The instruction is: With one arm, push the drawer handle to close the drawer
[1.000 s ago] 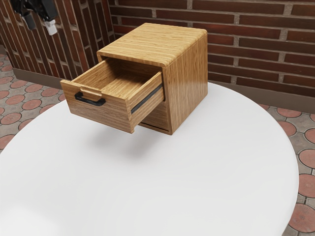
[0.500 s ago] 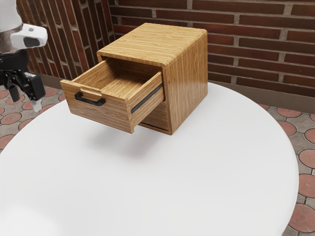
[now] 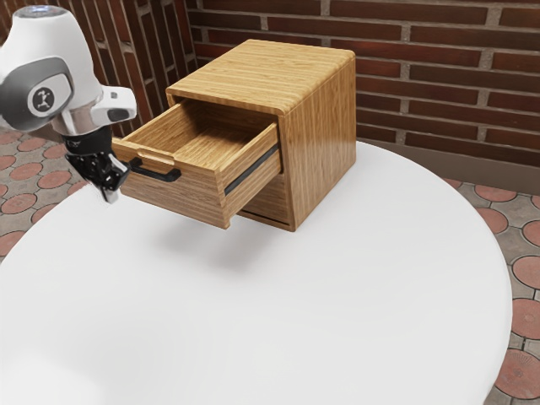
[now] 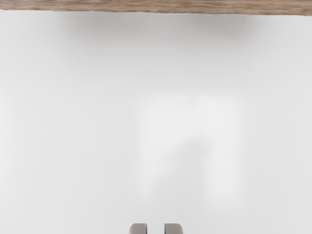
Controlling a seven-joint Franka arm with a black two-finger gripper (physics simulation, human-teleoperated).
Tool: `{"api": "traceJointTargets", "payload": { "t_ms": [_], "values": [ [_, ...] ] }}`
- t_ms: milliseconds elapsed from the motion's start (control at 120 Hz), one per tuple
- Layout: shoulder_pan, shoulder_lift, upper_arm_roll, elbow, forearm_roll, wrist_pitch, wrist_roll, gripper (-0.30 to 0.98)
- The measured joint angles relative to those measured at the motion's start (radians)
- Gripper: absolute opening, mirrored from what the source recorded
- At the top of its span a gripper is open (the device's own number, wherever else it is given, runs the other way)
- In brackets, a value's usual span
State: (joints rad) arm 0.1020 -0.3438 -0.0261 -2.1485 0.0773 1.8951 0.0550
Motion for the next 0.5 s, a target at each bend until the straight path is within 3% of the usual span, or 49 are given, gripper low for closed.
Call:
{"api": "traceJointTargets", "payload": {
  "t_ms": [500],
  "values": [
    [0.0, 0.234, 0.0, 0.172, -0.008, 0.078, 0.049, -0.1]
  ]
}}
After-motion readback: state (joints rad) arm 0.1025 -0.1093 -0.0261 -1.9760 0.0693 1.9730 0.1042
